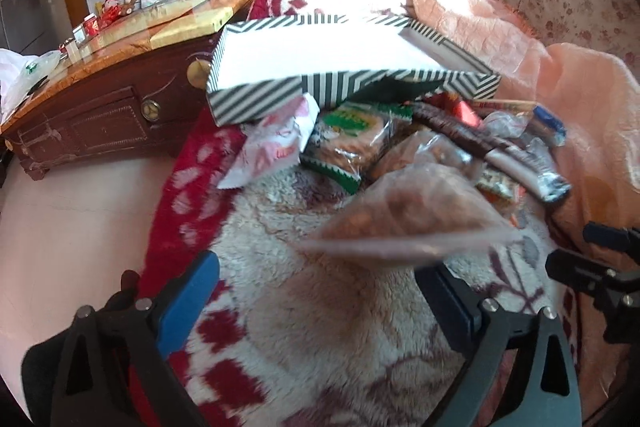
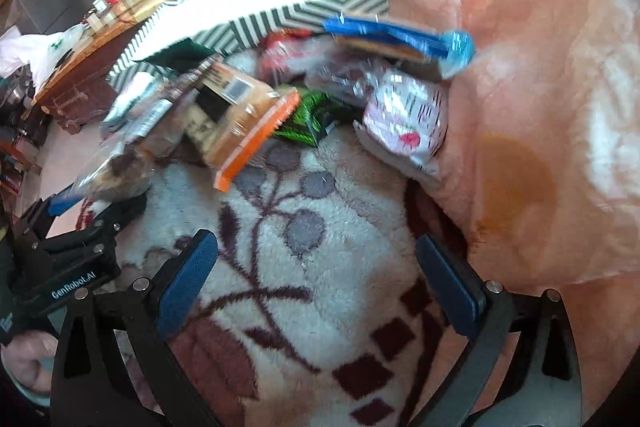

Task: Organize snacks

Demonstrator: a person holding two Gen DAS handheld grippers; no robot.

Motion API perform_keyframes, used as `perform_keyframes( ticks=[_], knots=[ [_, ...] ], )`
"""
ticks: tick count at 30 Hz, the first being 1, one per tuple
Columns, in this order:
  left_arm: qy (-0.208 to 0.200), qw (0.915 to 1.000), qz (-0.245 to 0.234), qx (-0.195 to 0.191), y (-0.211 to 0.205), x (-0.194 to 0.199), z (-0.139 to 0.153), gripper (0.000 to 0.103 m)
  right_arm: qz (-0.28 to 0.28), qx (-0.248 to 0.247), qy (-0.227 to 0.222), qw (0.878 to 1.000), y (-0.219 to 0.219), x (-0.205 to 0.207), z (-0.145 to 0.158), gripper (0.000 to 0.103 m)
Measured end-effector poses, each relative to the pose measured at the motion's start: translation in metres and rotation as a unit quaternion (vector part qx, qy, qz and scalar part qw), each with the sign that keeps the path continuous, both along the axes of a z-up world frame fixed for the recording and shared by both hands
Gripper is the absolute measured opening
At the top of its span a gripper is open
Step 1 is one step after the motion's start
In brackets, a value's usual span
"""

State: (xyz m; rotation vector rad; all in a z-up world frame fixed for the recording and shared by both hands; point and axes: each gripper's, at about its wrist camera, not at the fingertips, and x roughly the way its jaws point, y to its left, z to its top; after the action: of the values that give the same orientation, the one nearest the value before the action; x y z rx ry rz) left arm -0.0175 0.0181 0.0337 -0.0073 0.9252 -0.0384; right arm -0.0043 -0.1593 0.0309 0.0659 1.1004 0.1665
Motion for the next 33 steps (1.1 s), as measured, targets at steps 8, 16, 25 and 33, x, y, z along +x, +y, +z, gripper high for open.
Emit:
perform_keyframes(
  ticks=[8, 16, 25, 33],
  knots=[
    [0.011, 0.9994, -0.029, -0.018, 0.008, -0.014, 0.019, 0.099, 0.053, 0.001, -0.04, 0.998, 0.023, -0.009, 0.031, 0.101],
    [-0.001, 0.9968, -0.067, -0.043, -0.001, -0.009, 0.043, 0.1, 0.066, -0.006, -0.05, 0.997, 0.026, -0.006, 0.038, 0.101],
    [0.046, 0.9932, -0.096, -0.047, -0.024, 0.016, 0.009, 0.083, 0.035, 0.004, -0.029, 0.999, 0.008, 0.0, 0.032, 0.1],
    [0.048, 0.9924, -0.1, -0.054, -0.026, 0.024, 0.002, 0.048, 0.035, 0.006, -0.029, 0.999, 0.002, 0.005, 0.033, 0.1]
  ],
)
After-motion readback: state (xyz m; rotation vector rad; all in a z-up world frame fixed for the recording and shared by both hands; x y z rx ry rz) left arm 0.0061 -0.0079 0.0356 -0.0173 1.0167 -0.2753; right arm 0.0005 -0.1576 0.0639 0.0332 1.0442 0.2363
